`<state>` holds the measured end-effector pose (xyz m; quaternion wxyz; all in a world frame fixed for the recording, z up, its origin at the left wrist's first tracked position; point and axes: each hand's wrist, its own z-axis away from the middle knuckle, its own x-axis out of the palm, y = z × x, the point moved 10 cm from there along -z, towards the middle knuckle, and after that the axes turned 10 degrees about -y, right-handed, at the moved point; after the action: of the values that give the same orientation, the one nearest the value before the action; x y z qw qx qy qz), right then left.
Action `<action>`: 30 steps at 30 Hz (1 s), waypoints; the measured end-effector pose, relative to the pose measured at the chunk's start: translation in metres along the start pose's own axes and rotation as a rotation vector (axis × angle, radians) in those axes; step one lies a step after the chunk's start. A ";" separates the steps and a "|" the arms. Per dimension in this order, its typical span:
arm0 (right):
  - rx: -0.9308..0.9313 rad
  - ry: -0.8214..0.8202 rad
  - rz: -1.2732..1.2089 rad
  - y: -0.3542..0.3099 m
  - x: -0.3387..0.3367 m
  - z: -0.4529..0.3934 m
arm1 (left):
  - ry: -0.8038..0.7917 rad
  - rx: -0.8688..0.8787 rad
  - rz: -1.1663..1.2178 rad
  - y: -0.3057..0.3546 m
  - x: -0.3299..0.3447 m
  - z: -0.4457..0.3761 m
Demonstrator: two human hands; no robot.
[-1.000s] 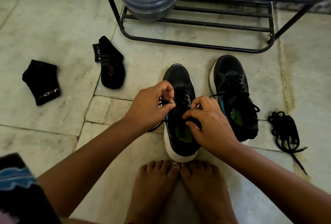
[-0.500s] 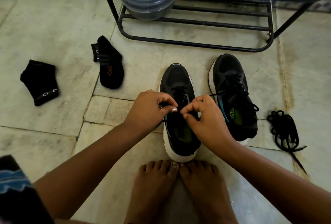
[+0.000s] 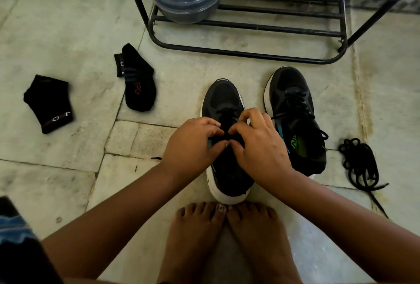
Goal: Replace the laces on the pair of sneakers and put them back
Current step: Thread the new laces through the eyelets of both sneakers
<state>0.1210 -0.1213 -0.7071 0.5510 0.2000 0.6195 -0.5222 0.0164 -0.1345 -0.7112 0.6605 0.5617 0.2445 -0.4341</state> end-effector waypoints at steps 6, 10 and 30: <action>0.032 0.000 -0.153 0.005 0.002 -0.006 | 0.034 -0.045 0.019 -0.007 0.002 0.004; -0.017 0.016 -0.177 0.001 0.004 -0.006 | 0.018 -0.051 0.028 -0.010 0.004 0.003; 0.206 -0.254 -0.374 0.040 -0.042 -0.004 | -0.038 -0.292 0.360 -0.040 0.019 0.014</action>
<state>0.1655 -0.0894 -0.6876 0.4950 0.0699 0.5148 -0.6965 -0.0100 -0.1535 -0.7444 0.8061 0.4864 0.1878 -0.2798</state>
